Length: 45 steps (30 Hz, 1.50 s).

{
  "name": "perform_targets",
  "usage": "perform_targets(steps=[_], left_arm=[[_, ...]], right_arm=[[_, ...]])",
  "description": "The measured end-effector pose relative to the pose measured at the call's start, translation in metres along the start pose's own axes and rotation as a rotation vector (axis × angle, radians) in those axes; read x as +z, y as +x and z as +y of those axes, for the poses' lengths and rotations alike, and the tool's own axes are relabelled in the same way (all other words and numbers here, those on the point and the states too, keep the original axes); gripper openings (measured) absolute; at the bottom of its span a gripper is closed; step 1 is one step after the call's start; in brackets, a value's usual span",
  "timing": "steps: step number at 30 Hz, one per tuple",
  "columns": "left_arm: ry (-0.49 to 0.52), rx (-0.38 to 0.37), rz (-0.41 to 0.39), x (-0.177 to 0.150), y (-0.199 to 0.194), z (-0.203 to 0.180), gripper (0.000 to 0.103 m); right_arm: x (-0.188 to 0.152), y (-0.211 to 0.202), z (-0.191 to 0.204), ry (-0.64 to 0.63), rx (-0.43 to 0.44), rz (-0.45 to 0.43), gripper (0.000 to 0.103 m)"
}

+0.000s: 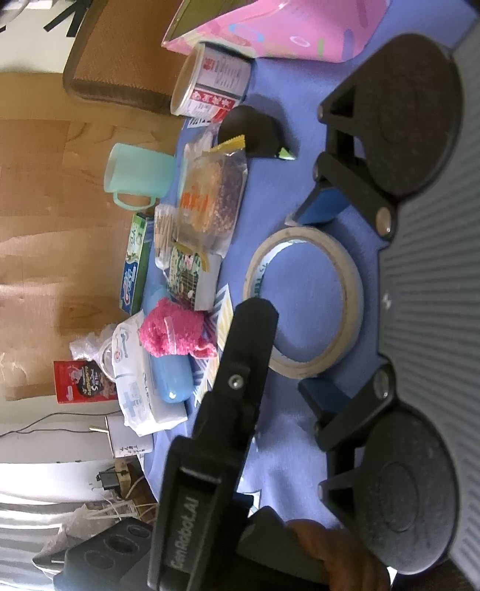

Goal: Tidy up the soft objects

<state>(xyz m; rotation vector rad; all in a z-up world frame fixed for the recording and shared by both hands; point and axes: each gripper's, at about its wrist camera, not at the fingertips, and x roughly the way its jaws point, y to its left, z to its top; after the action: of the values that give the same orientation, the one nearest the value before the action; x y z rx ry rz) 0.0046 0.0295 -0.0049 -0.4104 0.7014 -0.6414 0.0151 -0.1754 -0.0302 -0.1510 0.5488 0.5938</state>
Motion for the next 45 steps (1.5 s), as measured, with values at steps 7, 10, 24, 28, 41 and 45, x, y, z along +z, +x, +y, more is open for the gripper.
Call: perform_targets(steps=[7, 10, 24, 28, 41, 45], left_arm=[[0.05, 0.035, 0.004, -0.003, 0.002, -0.008, 0.078], [0.042, 0.069, -0.008, -0.004, 0.002, -0.009, 0.064], [0.006, 0.128, -0.096, 0.0, -0.017, -0.045, 0.046], [0.08, 0.113, -0.098, 0.015, -0.005, -0.08, 0.046], [0.23, -0.043, -0.013, 0.059, 0.134, -0.191, 0.049], [0.217, -0.027, -0.024, 0.055, 0.122, -0.179, 0.052]], right_arm=[[-0.001, -0.001, -0.002, 0.016, -0.019, -0.007, 0.091], [0.0, 0.0, -0.001, 0.01, -0.024, -0.009, 0.088], [-0.008, -0.041, -0.005, -0.025, -0.031, -0.231, 0.085], [-0.006, -0.065, -0.021, -0.024, -0.083, -0.322, 0.085], [-0.016, -0.108, -0.142, 0.068, -0.431, -0.349, 0.087], [-0.022, -0.106, -0.163, 0.188, -0.451, -0.306, 0.087]])
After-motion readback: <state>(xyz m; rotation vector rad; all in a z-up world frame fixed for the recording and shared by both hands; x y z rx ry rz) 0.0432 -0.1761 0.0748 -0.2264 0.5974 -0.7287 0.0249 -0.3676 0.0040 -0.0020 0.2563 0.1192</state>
